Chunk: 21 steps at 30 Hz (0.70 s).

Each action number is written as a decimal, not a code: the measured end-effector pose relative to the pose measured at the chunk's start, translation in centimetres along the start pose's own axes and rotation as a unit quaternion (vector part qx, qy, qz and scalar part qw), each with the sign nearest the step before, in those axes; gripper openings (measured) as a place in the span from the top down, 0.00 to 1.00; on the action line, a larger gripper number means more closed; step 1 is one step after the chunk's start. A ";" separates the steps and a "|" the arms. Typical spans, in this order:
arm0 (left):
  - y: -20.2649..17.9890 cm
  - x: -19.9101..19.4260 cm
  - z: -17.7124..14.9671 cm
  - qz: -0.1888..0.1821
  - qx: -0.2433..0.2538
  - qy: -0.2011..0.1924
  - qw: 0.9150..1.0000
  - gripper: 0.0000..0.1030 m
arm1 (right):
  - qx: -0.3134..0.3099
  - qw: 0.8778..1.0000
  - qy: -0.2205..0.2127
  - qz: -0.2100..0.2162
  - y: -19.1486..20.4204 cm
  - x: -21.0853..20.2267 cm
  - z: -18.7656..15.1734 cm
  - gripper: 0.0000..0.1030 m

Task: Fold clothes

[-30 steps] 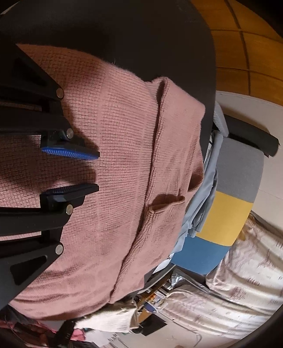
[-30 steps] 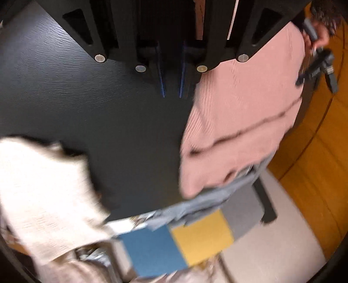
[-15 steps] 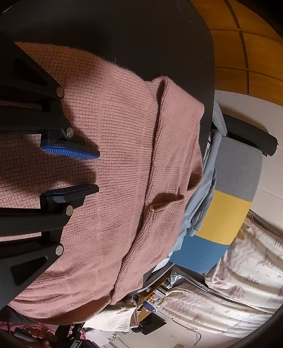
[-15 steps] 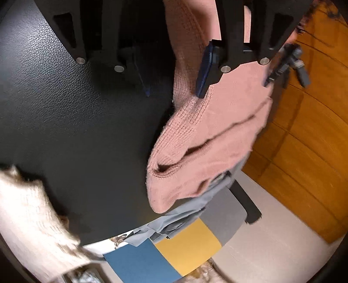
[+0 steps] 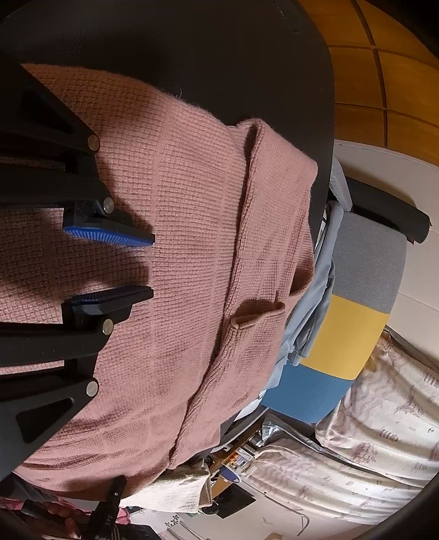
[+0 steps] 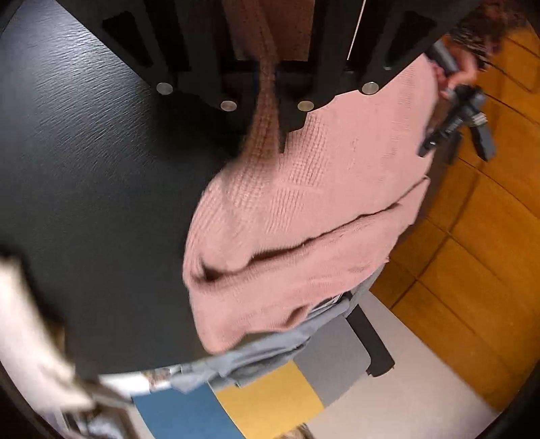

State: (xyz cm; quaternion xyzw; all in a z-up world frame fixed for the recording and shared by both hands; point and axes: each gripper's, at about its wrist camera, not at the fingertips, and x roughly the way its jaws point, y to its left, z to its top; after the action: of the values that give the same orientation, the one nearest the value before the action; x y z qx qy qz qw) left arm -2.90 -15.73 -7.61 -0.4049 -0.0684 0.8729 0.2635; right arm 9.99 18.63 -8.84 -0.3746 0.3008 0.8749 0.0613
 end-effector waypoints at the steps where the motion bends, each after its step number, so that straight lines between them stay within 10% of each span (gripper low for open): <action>1: 0.1 0.0 0.0 -0.001 -0.001 0.001 1.000 0.77 | -0.013 1.000 -0.004 -0.021 0.2 -0.4 0.1 0.94; 5: -0.4 0.0 0.8 0.006 0.005 0.019 1.000 0.77 | -0.040 0.994 -0.013 -0.099 -0.1 -1.3 0.3 0.89; 10: -1.9 -0.1 0.8 -0.087 -0.010 0.034 0.996 0.77 | 0.144 0.984 -0.020 0.100 -5.4 -2.4 -0.3 0.47; 14: -6.4 0.1 0.1 -0.158 0.061 0.037 0.985 0.77 | 0.244 0.956 -0.042 0.159 -9.0 -2.4 0.6 0.47; 21: -13.4 1.3 -2.9 -0.143 0.241 0.067 0.957 0.77 | 0.211 0.975 0.004 0.072 -9.0 0.8 4.1 0.78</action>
State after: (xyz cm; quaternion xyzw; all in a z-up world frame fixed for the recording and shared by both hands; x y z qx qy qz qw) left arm 3.99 -3.96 -5.92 -0.3724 0.1047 0.7875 0.4798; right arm 9.86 28.18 -11.43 -0.3341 0.5048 0.7924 0.0747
